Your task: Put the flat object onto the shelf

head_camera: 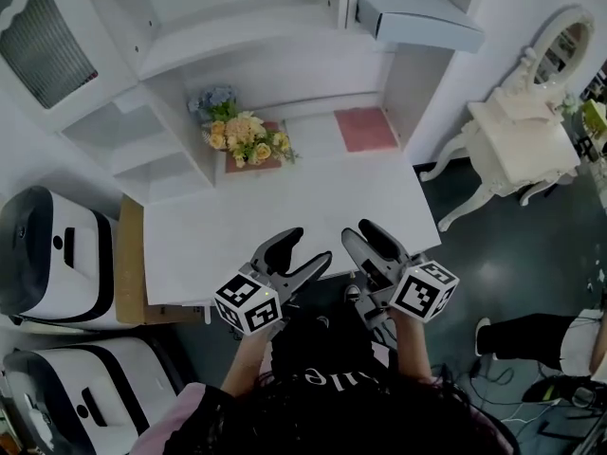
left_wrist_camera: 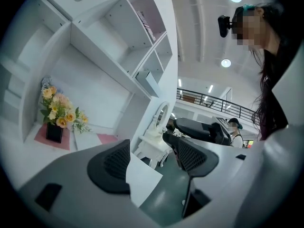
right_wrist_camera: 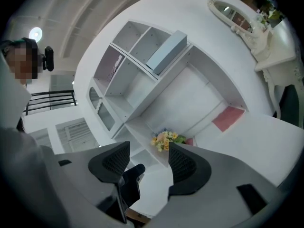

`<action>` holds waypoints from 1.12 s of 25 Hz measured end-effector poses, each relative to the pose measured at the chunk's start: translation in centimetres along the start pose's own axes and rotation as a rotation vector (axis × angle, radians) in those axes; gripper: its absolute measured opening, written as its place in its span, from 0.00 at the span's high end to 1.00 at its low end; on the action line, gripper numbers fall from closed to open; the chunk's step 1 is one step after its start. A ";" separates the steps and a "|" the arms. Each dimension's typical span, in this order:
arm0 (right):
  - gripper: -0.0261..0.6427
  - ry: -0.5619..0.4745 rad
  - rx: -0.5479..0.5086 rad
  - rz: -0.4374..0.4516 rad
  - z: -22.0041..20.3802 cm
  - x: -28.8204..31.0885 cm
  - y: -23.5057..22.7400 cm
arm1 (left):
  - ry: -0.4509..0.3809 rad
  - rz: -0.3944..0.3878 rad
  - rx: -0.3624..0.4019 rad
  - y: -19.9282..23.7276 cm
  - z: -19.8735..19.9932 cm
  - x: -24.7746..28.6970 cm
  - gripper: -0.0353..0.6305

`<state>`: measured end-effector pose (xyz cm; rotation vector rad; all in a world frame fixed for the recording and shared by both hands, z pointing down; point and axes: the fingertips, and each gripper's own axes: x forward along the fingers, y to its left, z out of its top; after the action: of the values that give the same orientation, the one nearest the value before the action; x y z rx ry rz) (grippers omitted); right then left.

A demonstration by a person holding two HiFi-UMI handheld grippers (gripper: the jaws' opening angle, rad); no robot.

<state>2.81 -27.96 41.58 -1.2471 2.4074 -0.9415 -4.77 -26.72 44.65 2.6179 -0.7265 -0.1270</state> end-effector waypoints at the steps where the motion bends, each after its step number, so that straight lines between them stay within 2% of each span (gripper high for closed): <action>1: 0.57 -0.002 -0.002 -0.013 -0.7 -0.2 0.3 | 0.000 -0.005 -0.006 -0.1 -0.3 -0.7 0.45; 2: 0.66 -0.003 -0.003 -0.025 -1.3 -0.4 0.7 | 0.000 -0.008 -0.014 -0.1 -0.7 -1.4 0.45; 3: 0.70 -0.002 -0.006 -0.035 -1.8 -0.5 1.1 | 0.000 -0.010 -0.022 -0.2 -1.0 -2.0 0.45; 9: 0.76 0.044 -0.027 -0.061 -4.3 -0.7 2.7 | -0.031 -0.012 -0.067 0.1 -1.8 -4.3 0.46; 19: 0.83 0.079 -0.009 -0.045 -6.2 -1.7 4.0 | -0.071 0.036 -0.075 -0.1 -1.9 -6.8 0.50; 28: 0.83 0.090 -0.029 0.032 -7.5 -8.2 6.4 | -0.078 0.047 -0.054 -6.7 -4.0 -8.2 0.59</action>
<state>-0.15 -15.53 42.56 -1.1973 2.5108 -0.9770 -7.87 -15.82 45.32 2.5545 -0.7989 -0.2327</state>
